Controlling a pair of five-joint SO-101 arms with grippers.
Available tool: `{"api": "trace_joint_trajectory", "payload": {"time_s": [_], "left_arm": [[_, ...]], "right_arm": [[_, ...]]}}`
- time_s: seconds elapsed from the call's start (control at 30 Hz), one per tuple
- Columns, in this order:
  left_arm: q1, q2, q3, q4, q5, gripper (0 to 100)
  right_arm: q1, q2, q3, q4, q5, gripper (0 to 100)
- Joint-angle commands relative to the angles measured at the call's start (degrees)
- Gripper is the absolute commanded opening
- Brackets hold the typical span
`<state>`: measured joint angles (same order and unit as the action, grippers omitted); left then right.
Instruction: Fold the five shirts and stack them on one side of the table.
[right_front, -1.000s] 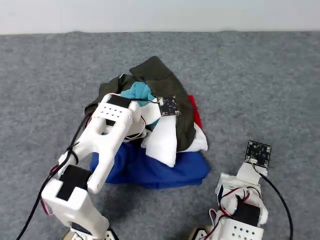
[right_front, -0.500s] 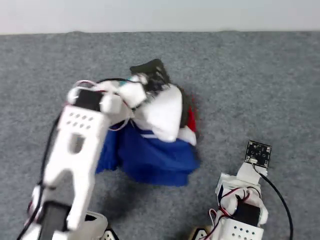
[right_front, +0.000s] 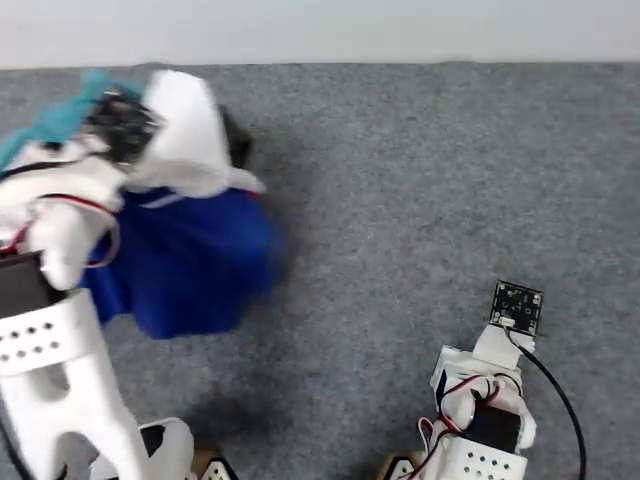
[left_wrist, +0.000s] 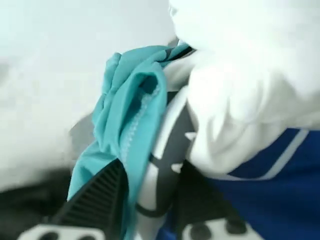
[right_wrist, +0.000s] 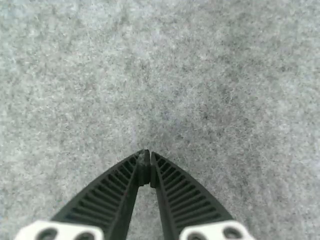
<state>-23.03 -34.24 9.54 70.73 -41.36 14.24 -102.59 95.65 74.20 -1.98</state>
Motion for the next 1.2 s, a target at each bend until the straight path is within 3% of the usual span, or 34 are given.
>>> {"api": "trace_joint_trajectory", "payload": {"time_s": [0.0,0.23,0.4,0.6,0.83,1.17], "left_arm": [[-7.82,-3.52,2.42,-8.0,0.44,0],[-20.66,-3.52,13.58,-18.2,0.35,0],[-25.49,-3.52,20.97,-23.56,-1.76,1],[-26.2,-4.04,26.42,-25.49,-9.93,5],[-27.43,-4.13,24.66,-25.32,-9.93,33],[-26.46,-3.96,18.07,-25.49,-9.85,34]], "right_arm": [[0.4,-0.4,0.79,0.22,-0.26,0.9],[0.4,-0.4,0.79,0.22,-0.26,0.9],[0.4,-0.4,0.79,0.22,-0.26,0.9],[0.4,-0.4,0.79,0.22,-0.26,0.9],[0.4,-0.4,0.79,0.22,-0.26,0.9],[0.4,-0.4,0.79,0.22,-0.26,0.9]]}}
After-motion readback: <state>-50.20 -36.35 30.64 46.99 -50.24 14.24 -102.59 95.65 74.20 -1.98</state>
